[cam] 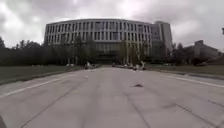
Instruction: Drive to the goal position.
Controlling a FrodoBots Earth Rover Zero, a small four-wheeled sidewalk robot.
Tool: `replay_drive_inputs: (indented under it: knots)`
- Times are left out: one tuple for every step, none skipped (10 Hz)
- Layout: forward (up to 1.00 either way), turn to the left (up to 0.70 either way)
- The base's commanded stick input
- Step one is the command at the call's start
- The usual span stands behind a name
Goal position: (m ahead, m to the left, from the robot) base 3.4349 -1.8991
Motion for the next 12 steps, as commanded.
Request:
replay_drive_inputs:
  knots:
    - [0.74, 0.0]
    - [0.26, 0.0]
    - [0.0, 0.0]
    - [0.0, 0.0]
    - [0.0, 0.0]
    - [0.0, 0.0]
    - [0.0, 0.0]
    - [0.0, 0.0]
    - [0.0, 0.0]
    - [0.0, 0.0]
    - [0.0, 0.0]
    - [0.15, 0.0]
